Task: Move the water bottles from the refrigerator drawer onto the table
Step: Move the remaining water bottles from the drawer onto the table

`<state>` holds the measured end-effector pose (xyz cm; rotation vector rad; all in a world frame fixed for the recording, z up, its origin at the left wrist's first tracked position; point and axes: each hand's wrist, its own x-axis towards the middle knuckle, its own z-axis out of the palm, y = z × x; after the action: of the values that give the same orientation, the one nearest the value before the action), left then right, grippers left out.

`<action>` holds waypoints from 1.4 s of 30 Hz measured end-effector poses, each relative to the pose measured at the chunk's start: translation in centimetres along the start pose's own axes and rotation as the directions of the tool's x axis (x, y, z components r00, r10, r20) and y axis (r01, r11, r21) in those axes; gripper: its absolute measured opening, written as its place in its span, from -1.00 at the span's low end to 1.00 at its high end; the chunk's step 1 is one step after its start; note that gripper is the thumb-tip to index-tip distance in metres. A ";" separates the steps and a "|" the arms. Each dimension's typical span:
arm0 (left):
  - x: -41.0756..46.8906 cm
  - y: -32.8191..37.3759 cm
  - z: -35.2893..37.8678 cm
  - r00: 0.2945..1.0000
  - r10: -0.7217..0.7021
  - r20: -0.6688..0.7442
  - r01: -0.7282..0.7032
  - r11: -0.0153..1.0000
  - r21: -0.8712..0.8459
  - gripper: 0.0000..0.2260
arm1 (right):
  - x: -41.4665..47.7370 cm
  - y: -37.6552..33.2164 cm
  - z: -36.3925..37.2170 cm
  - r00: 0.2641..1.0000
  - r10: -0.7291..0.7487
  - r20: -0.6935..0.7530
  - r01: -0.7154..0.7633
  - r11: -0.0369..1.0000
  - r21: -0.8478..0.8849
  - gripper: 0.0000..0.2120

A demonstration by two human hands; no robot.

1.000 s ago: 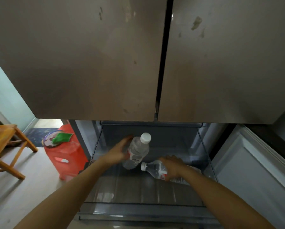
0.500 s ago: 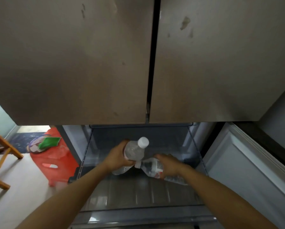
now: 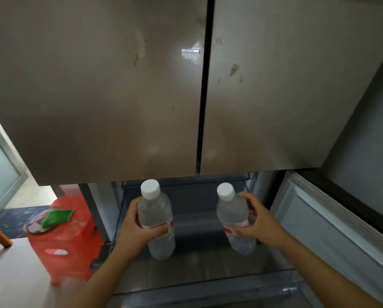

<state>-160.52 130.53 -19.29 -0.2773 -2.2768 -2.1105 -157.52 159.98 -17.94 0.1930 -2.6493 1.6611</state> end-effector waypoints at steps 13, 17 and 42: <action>0.5 6.0 5.3 0.987 0.045 0.155 0.010 0.942 -0.335 -0.53 | -7.6 -7.4 -2.1 0.913 0.041 -0.406 0.090 0.950 0.299 -0.01; -2.0 6.9 6.5 0.962 0.045 0.270 0.069 0.915 -0.397 -0.50 | -11.8 -7.7 -2.5 0.881 0.070 -0.468 0.073 0.957 0.281 -0.04; -42.4 3.9 1.3 0.895 -0.141 -0.423 0.053 0.976 -0.212 -0.64 | -33.6 -4.5 7.1 0.975 0.003 0.223 -0.096 0.909 0.407 -0.32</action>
<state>-118.14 127.34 -21.46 0.2918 -1.8647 -2.1699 -123.26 154.98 -19.46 0.3287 -2.4110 2.3338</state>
